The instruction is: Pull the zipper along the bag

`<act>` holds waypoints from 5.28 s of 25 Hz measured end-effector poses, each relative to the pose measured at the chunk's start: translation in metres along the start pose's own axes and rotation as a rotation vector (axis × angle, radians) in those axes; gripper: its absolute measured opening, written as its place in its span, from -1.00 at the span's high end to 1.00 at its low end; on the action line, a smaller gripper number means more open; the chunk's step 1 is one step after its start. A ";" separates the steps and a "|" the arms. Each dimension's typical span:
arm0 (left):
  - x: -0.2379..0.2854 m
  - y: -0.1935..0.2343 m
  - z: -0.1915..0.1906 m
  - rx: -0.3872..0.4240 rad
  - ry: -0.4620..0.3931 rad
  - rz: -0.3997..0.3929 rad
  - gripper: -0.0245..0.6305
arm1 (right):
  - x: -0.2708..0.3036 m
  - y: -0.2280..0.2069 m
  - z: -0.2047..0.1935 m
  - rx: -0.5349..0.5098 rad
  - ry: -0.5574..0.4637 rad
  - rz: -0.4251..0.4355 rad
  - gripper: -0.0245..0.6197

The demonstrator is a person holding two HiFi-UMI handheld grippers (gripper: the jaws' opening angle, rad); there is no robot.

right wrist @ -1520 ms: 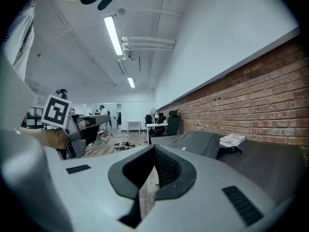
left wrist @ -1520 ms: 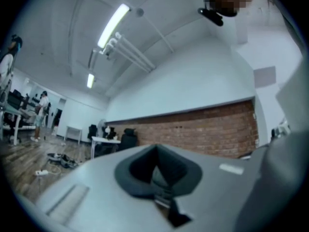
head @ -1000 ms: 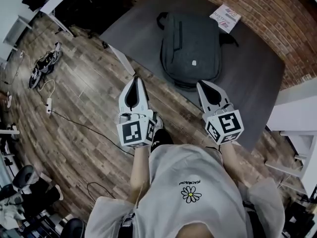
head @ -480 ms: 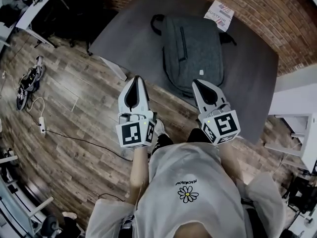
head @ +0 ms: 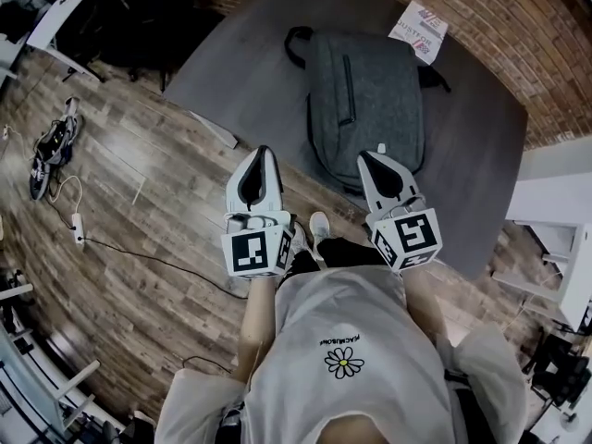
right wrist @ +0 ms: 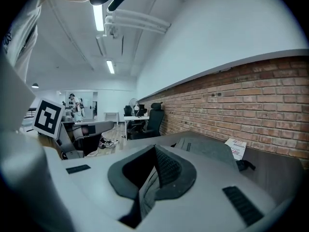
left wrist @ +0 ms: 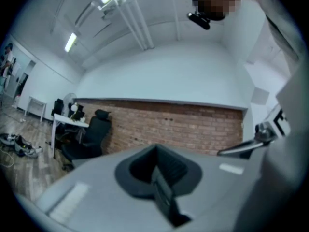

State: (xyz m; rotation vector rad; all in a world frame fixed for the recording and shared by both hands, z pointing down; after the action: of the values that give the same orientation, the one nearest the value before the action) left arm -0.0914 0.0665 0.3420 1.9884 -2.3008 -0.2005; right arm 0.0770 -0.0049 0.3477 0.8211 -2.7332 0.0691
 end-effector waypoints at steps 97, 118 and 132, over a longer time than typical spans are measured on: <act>0.296 0.023 -0.205 0.602 0.627 -1.276 0.46 | 0.149 -0.158 -0.093 0.263 0.430 -0.352 0.92; 0.285 0.021 -0.204 0.610 0.639 -1.280 0.80 | 0.149 -0.160 -0.095 0.252 0.428 -0.357 0.92; 0.280 0.031 -0.201 0.531 0.671 -1.196 0.80 | 0.150 -0.158 -0.095 0.229 0.401 -0.363 0.92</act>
State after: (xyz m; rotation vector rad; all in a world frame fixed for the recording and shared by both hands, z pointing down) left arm -0.1312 -0.2140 0.5408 2.7841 -0.6172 0.9245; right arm 0.0685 -0.2053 0.4756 1.2060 -2.1946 0.4272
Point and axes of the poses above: the fingertips, and each gripper's own axes: x forward along the fingers, y to its left, z out of its top, the point moved 3 cm from there along -x, backward along the fingers, and after that the axes turned 1 degree about y, right-handed, at the moved point
